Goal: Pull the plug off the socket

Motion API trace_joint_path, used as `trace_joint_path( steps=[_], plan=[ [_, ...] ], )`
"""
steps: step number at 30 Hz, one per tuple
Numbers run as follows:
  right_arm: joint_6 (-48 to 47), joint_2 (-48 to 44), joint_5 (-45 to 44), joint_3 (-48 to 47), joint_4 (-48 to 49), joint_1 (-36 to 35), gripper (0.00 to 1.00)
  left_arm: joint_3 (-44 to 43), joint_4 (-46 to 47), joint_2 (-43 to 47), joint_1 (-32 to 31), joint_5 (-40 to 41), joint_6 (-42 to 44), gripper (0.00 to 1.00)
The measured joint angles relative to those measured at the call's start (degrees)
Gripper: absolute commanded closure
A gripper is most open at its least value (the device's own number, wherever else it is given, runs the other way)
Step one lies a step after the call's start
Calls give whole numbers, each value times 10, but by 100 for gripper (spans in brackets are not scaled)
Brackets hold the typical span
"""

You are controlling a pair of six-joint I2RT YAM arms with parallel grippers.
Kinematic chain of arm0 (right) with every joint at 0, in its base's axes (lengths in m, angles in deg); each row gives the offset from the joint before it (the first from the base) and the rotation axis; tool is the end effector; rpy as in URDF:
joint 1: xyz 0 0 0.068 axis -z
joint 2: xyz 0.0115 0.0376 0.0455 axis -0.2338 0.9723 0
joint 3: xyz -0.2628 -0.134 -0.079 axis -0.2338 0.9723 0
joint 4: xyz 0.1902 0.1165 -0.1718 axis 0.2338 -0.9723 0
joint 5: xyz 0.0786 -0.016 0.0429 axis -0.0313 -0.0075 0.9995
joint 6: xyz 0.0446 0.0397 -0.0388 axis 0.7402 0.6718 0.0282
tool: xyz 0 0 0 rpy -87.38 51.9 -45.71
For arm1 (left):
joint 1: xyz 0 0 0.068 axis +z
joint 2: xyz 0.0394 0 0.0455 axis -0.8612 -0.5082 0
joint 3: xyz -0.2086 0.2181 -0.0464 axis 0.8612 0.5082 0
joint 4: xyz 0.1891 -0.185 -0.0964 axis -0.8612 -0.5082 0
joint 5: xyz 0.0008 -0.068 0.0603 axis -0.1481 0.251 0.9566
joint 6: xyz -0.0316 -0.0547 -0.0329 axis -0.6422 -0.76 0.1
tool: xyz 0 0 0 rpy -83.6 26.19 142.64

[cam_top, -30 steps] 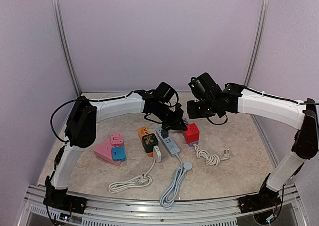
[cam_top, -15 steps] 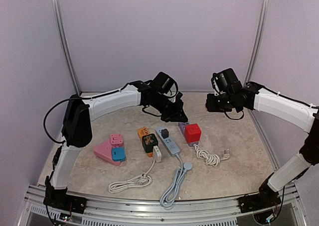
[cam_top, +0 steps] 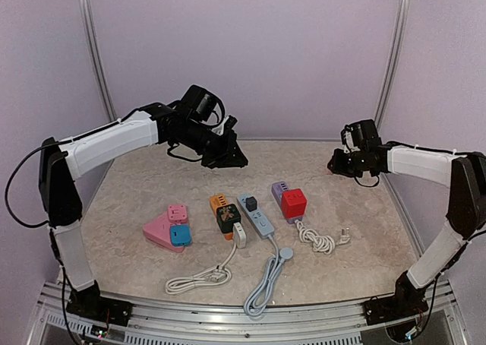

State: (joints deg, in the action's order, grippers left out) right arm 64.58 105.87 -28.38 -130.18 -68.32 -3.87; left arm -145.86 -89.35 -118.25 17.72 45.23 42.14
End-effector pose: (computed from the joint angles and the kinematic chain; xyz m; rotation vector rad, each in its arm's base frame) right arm 0.3672 0.1153 0.2528 0.2013 2.3324 0.4014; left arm 0.3416 -0.3374 0.3376 0.3294 2.5614 -1.1166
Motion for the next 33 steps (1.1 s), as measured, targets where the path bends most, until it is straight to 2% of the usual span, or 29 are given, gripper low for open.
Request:
trace_joint_path(
  steps=[6,15,25,33],
  plan=[
    [11,53,68,34,90,37,78,72,-3,46,20,7,8,90],
    [40,99,127,67,182,74,66,87,1,59,21,7,7,90],
    [50,130,163,84,228,93,61,86,7,57,21,7,2,90],
    [41,130,163,95,225,101,55,84,9,50,21,8,-5,90]
  ],
)
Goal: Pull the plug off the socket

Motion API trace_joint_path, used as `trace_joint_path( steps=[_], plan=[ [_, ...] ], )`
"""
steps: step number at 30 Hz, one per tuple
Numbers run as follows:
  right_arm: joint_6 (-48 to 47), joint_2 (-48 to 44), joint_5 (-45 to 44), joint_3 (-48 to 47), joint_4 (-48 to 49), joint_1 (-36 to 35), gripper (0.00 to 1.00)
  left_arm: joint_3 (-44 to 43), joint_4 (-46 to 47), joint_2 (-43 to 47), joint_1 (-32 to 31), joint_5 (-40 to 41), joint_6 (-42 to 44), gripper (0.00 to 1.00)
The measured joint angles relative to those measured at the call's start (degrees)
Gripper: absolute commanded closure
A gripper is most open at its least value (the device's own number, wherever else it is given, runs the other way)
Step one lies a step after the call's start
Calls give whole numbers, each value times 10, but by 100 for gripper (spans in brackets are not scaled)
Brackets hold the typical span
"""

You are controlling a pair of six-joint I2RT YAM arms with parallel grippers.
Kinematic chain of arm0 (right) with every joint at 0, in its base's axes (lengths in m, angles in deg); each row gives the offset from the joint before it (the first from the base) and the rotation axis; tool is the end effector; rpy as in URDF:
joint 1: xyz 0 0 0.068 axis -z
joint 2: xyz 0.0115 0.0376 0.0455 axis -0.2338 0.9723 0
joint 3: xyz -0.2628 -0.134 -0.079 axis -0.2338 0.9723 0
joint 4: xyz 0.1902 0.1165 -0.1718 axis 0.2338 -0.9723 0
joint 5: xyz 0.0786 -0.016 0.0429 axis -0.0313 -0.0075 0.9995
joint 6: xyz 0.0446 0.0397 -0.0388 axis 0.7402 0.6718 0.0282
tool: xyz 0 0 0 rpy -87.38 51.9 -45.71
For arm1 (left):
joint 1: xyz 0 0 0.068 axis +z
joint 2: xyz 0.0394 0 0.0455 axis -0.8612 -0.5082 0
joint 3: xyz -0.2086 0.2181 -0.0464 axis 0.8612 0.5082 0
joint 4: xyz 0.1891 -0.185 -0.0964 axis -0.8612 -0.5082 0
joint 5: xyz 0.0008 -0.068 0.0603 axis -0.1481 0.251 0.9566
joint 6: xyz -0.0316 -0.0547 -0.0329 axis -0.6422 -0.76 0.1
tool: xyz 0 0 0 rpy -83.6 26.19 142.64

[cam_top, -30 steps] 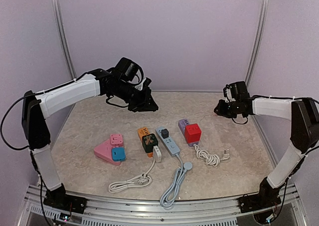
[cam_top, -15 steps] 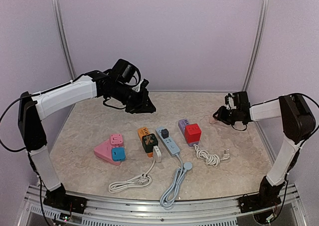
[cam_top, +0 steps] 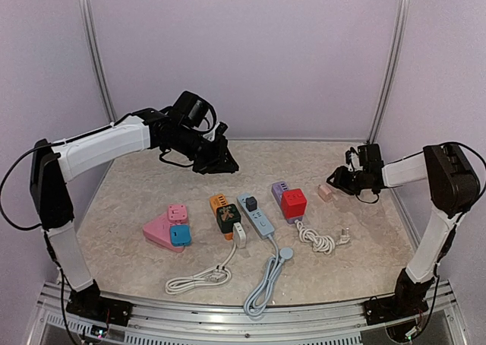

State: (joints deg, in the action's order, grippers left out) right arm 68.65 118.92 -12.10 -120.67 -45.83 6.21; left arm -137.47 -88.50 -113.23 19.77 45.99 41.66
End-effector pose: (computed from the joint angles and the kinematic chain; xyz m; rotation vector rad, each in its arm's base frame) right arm 0.3979 0.0679 0.1501 0.3450 2.3415 0.6720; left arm 0.3329 -0.3070 0.3250 0.2550 2.6052 -1.0701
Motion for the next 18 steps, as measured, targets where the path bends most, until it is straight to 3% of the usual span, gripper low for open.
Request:
trace_joint_path(
  steps=[11,18],
  plan=[
    [-45,-67,-51,-2,-63,-14,45,-9,2,-18,0,0,-5,90],
    [-75,-118,-118,-17,-140,-95,31,-10,3,-26,0,0,-6,90]
  ],
)
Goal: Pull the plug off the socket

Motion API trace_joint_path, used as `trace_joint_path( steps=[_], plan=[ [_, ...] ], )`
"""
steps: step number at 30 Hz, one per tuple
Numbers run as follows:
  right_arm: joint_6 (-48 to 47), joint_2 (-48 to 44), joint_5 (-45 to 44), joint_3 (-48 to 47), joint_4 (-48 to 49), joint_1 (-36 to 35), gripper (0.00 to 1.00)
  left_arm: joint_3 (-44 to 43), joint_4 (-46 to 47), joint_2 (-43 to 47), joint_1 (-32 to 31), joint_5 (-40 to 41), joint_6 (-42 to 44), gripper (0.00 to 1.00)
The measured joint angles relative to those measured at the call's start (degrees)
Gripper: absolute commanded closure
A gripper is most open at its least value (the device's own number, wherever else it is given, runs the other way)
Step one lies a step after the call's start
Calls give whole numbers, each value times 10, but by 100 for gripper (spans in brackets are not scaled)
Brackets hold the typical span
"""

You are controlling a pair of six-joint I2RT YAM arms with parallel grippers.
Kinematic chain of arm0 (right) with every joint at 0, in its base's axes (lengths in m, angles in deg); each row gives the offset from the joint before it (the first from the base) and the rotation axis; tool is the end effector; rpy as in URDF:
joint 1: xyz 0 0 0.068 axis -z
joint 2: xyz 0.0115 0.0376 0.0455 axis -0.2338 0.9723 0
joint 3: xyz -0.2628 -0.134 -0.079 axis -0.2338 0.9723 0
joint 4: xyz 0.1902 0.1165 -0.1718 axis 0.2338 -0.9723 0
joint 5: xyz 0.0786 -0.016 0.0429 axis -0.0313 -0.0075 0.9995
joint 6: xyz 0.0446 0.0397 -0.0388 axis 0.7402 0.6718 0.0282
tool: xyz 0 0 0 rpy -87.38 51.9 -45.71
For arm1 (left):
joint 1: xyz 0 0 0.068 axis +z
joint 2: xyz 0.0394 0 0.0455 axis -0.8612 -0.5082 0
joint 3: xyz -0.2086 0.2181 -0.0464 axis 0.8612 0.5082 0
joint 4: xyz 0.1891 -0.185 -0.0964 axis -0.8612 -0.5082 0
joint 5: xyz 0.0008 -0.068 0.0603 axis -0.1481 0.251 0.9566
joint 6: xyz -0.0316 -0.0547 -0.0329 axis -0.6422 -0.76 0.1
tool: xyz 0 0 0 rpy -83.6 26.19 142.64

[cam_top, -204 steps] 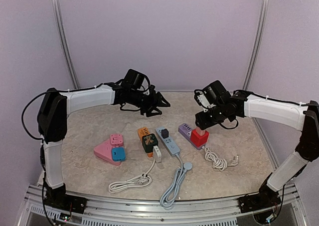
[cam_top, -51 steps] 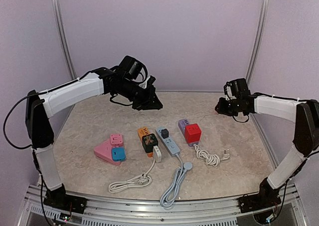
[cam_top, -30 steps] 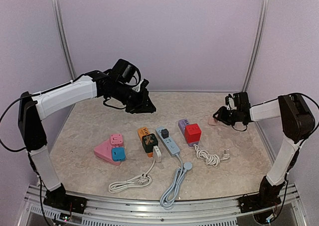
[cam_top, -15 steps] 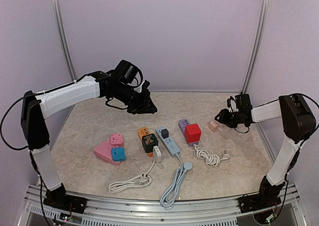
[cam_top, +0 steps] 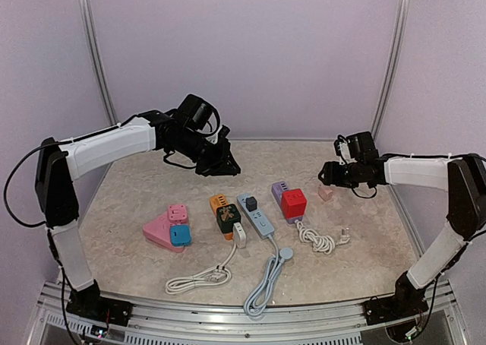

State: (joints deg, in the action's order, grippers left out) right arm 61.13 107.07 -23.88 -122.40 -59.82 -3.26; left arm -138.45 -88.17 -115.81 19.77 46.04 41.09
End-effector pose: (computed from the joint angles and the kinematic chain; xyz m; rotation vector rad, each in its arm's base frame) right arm 0.3587 0.1132 0.2117 0.1038 2.3538 0.4523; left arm 0.3415 -0.3141 0.3119 0.2369 2.6324 -1.0609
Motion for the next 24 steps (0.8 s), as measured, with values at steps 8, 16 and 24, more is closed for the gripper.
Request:
trace_joint_path(
  steps=[8,16,24],
  plan=[
    [-1,-32,-69,-29,-84,-95,4,0,2,-3,0,2,-1,90],
    [15,-28,-112,-93,-158,-169,2,0,12,-8,0,1,-2,90],
    [15,31,-137,-148,-209,-227,9,0,28,-16,1,1,-5,90]
  ],
)
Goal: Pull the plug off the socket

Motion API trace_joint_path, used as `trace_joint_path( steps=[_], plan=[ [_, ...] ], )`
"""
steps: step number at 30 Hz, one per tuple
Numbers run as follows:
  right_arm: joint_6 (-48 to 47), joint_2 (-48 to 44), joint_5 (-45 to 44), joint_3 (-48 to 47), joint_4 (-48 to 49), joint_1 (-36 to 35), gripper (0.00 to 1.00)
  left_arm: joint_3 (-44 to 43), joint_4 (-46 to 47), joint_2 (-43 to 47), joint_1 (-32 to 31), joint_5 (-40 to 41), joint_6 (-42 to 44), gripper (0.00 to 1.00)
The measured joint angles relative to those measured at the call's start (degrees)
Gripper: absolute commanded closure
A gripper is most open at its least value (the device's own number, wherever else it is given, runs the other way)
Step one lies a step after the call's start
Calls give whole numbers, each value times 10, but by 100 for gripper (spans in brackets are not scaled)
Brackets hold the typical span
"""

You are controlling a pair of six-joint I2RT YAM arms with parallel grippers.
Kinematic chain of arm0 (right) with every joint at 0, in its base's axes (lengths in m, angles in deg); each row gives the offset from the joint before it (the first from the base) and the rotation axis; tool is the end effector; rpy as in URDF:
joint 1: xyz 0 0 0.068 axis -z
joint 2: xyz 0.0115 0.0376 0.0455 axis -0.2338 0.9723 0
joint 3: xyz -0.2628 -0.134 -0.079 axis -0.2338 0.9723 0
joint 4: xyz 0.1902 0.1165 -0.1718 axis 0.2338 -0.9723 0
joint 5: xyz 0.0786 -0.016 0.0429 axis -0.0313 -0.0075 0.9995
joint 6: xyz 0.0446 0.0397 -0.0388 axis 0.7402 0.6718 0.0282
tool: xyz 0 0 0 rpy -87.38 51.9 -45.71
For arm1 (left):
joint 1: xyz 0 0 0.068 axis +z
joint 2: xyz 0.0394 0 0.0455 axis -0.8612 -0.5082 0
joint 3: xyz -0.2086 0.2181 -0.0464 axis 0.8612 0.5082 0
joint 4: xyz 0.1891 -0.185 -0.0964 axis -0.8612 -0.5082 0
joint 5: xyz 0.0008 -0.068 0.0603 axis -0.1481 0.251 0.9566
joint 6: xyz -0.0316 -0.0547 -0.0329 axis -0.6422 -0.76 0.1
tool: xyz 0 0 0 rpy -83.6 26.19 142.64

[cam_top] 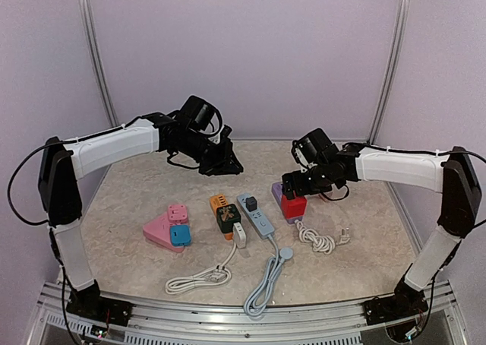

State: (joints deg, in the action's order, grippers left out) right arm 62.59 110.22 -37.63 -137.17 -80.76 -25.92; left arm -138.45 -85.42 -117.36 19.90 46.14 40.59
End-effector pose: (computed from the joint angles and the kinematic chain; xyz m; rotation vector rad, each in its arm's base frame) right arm 0.3096 0.2428 0.2491 -0.2372 2.4746 0.2953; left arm 0.3499 -0.3195 0.3039 0.2263 2.6130 -1.0720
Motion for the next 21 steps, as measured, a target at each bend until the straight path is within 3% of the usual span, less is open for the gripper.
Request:
trace_joint_path(
  steps=[12,17,21],
  plan=[
    [-2,62,-13,-13,-33,-26,39,0,24,-26,-1,-3,-9,90],
    [0,65,-16,-13,-30,-27,69,-20,24,-55,-8,-4,-10,90],
    [0,56,-16,1,-19,-27,82,-57,24,-86,-23,-6,-10,90]
  ],
)
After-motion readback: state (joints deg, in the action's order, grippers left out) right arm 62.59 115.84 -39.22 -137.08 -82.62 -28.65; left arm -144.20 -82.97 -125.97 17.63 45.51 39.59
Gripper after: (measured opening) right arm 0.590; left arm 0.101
